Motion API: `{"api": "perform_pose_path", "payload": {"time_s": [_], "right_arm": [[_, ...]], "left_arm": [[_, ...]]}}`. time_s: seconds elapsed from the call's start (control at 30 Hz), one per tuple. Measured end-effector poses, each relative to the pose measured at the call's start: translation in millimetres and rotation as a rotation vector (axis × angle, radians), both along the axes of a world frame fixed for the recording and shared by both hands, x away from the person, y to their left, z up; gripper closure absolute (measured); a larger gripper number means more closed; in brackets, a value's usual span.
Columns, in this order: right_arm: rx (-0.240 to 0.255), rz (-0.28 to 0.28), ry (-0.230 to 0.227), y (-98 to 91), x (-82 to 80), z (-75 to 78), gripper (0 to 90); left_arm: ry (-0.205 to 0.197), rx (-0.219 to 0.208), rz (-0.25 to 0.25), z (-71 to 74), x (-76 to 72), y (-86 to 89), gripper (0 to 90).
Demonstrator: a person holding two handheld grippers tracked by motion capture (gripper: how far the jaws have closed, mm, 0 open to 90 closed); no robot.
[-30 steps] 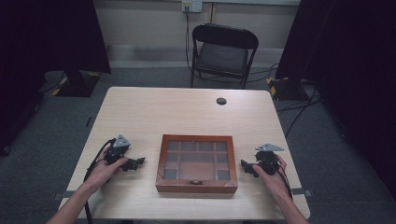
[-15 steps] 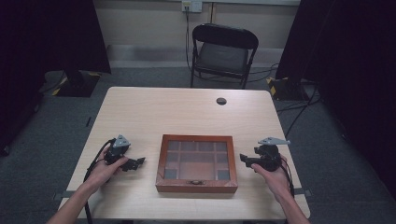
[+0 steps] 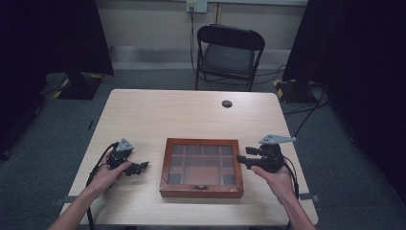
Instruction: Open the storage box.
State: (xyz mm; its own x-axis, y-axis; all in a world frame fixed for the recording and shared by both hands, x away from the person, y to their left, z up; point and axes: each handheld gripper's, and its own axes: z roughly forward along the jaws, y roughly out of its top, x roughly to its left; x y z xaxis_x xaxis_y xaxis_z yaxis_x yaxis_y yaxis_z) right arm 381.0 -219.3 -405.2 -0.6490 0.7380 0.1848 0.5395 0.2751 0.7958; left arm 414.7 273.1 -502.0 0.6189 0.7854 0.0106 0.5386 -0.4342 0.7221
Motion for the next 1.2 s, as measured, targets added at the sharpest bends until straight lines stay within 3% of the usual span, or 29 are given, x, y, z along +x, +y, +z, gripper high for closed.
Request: {"api": "perform_pose_path", "payload": {"time_s": [0.27,0.6,0.9,1.2], "right_arm": [[0.038,0.103,-0.001,25.7,-3.1,16.7,46.7],[0.026,0.252,0.018,69.8,-9.9,26.3,56.8],[-0.004,0.363,0.053,101.5,-22.1,15.5,65.7],[-0.051,0.469,0.102,117.9,-32.3,-10.3,74.1]], "left_arm": [[0.0,0.0,0.0,0.0,0.0,0.0,5.9],[0.002,0.001,-0.003,0.0,0.2,0.0,5.7],[0.002,-0.001,-0.002,-0.1,0.3,-0.1,5.7],[0.002,0.001,-0.004,0.0,0.4,0.1,5.6]]}}
